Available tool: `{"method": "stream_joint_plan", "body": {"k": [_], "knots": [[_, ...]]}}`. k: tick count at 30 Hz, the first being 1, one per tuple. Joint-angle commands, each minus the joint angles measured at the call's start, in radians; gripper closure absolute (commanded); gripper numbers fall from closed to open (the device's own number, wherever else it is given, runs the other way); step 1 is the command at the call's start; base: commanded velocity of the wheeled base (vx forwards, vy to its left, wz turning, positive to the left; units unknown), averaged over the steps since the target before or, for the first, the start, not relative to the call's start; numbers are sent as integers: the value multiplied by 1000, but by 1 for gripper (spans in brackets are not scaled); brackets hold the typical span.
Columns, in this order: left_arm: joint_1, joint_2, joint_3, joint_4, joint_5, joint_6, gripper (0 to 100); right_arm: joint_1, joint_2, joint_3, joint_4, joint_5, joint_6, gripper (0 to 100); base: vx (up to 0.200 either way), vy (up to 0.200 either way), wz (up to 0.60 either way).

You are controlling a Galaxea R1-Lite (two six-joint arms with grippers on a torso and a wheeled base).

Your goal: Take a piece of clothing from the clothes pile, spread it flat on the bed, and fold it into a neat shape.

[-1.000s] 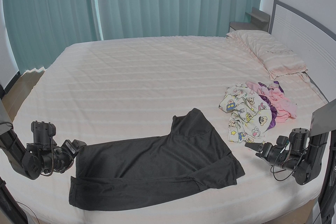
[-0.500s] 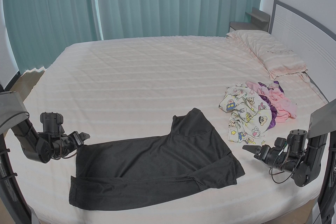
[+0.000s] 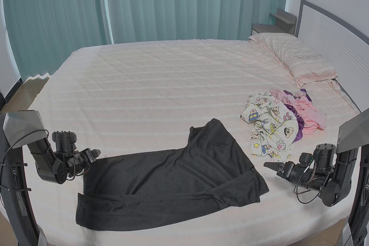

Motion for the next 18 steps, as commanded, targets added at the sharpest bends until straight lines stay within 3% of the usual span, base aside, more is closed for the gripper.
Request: {"method": "stream_joint_plan", "body": {"k": [1, 5, 6, 14, 18], "knots": [[1, 49, 3, -18, -3, 1, 0, 9, 9, -1, -10, 1, 1, 0, 0, 0, 0], [1, 54, -3, -14, -5, 0, 0, 9, 12, -2, -10, 1, -1, 0, 0, 0, 0], [1, 57, -12, -17, -5, -3, 100, 9, 12, -2, -10, 1, -3, 0, 0, 0, 0], [46, 51, -53, -17, -3, -14, 100, 78, 4, -113, 11, -10, -19, 0, 0, 0, 0], [53, 37, -72, -18, 0, -55, 100, 102, -16, -269, 151, -10, -30, 0, 0, 0, 0]]}}
